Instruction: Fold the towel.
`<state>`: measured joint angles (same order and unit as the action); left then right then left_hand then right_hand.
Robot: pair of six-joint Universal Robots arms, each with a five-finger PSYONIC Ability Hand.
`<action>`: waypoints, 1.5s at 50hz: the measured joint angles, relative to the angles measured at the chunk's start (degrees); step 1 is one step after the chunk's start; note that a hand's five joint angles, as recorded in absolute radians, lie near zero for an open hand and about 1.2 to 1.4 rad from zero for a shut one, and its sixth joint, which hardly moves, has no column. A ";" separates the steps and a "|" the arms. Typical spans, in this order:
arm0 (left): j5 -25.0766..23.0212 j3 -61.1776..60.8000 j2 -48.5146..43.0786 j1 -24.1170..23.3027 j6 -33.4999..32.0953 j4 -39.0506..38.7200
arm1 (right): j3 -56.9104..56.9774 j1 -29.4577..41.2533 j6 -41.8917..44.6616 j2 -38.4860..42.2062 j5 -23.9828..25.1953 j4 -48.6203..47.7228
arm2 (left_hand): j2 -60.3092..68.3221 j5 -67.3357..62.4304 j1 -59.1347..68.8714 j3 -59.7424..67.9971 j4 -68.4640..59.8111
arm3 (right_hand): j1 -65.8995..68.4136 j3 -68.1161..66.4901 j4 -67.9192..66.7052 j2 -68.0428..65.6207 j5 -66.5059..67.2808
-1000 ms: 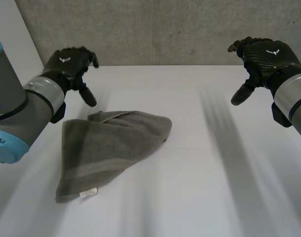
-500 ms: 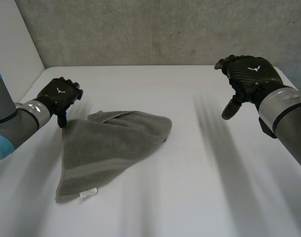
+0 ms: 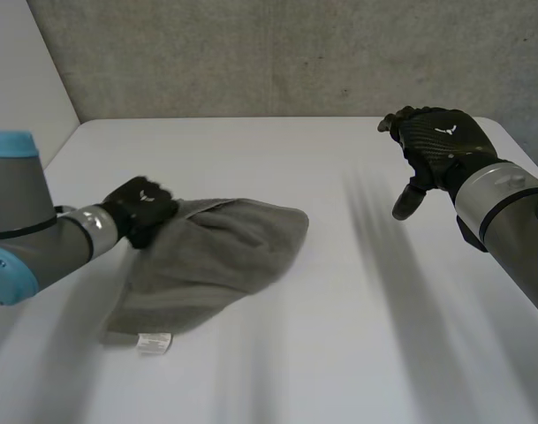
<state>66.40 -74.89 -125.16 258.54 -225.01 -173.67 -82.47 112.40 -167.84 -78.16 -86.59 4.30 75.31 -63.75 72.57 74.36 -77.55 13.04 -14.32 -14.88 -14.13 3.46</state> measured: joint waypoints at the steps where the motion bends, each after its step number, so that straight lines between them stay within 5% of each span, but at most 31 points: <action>1: -0.24 0.22 1.05 -1.34 2.22 -0.11 | 0.07 -0.01 0.01 -0.02 0.01 0.00 | 0.00 0.00 0.00 0.00 0.00 | 0.00 0.00 0.00 0.00 0.00; 7: 0.75 4.66 5.75 -9.67 23.04 -0.82 | 0.46 -0.11 0.15 -0.08 0.04 0.05 | 0.02 0.00 0.05 0.23 -0.02 | 0.00 0.00 0.00 0.00 0.00; 12: 7.27 13.03 6.38 -16.12 45.59 -0.96 | 0.81 -0.55 1.04 -0.26 -0.02 0.07 | 0.29 0.00 0.07 0.54 -0.03 | 0.00 0.00 0.00 0.00 0.00; 19: 16.04 19.98 3.79 -22.62 59.18 -0.09 | 1.57 -0.99 3.26 -0.72 -0.44 0.15 | 0.30 0.00 0.11 0.78 -0.04 | 0.00 0.00 0.00 0.00 0.00; 24: 17.89 18.62 1.83 -26.47 60.07 0.44 | 2.26 -1.34 4.59 -1.25 -0.66 0.18 | -4.67 2.42 -1.84 -3.04 6.73 | 0.00 0.00 0.00 0.00 0.00; 29: 17.45 13.31 1.04 -28.01 59.03 0.66 | 2.65 -2.33 5.33 -1.87 -0.63 0.22 | -44.91 43.42 -41.85 -43.01 46.62 | 0.00 0.00 0.00 0.00 0.00; 33: 17.12 9.39 1.20 -28.10 58.55 0.82 | 2.74 -2.76 5.63 -2.23 -0.35 0.37 | -57.59 57.56 -55.10 -56.07 59.20 | 0.00 0.00 0.00 0.00 0.00; 47: 16.95 0.49 7.31 -20.01 58.44 0.30 | -0.14 -1.42 7.85 -2.96 -0.17 2.71 | -58.68 59.23 -55.57 -57.09 60.41 | -0.01 0.00 0.00 0.00 0.00; 63: 7.77 -16.80 16.04 -12.93 55.41 -1.57 | -13.26 7.16 -14.34 -4.24 -0.01 0.29 | -58.86 59.25 -55.57 -57.09 60.56 | -0.01 0.00 0.00 0.00 0.00; 75: 6.70 -25.61 16.61 -12.26 53.62 -8.28 | -17.68 16.00 -21.31 2.12 -0.36 -6.06 | -58.86 59.24 -55.57 -57.09 60.56 | -0.01 0.00 -0.03 0.00 0.00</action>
<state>73.11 -100.50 -108.55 246.27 -171.39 -181.95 -100.15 128.40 -189.15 -76.04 -86.95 -1.75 16.45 -4.51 17.00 17.26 -16.99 13.03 -14.32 -14.91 -14.13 3.46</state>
